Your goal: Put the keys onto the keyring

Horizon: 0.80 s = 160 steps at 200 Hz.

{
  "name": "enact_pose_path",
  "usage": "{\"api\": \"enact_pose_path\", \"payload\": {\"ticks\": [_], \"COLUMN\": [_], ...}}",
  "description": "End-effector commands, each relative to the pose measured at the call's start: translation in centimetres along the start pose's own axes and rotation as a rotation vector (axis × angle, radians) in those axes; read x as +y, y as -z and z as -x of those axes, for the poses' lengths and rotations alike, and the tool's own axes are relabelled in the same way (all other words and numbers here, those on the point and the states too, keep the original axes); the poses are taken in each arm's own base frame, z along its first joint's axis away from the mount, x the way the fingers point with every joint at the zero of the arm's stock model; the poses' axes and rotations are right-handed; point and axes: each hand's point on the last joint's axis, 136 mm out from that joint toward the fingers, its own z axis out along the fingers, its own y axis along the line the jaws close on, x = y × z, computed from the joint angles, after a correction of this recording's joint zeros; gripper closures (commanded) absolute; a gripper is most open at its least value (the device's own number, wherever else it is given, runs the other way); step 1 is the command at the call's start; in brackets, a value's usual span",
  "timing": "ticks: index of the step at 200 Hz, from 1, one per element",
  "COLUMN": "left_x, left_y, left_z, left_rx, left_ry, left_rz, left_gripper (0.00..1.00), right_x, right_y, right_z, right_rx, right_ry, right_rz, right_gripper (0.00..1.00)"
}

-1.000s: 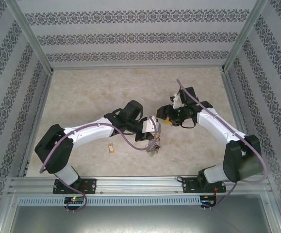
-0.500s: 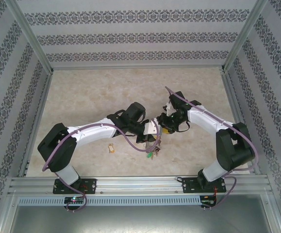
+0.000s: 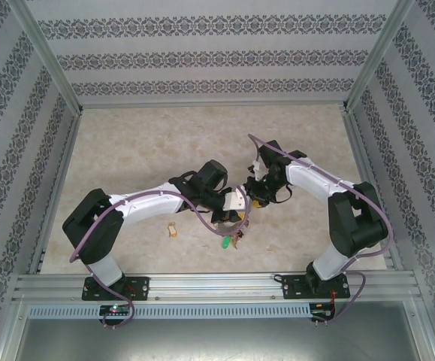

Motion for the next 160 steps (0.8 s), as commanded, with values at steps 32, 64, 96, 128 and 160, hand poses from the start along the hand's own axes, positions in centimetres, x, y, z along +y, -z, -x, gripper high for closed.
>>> {"api": "enact_pose_path", "payload": {"ticks": [32, 64, 96, 128, 160], "left_x": [-0.4, -0.2, -0.3, -2.0, -3.1], "left_y": [0.3, 0.4, 0.7, 1.8, 4.4], "left_z": [1.8, 1.4, 1.6, 3.7, 7.0], "left_rx": [-0.036, -0.026, -0.038, -0.085, -0.168], "left_ry": [-0.052, -0.048, -0.045, -0.015, -0.027], "left_rz": [-0.002, 0.024, 0.037, -0.069, -0.104], "left_gripper": [1.00, 0.94, 0.81, 0.61, 0.53], "right_x": [0.3, 0.2, 0.7, 2.2, 4.2], "right_y": [-1.0, -0.8, 0.3, 2.4, 6.4], "right_z": [-0.4, -0.2, 0.3, 1.3, 2.5], "right_rx": [0.040, 0.036, -0.023, -0.140, -0.333], "right_ry": [0.009, 0.008, 0.034, 0.099, 0.188], "right_rz": [0.052, 0.059, 0.073, 0.115, 0.197], "right_gripper": [0.72, 0.89, 1.00, 1.00, 1.00]}}
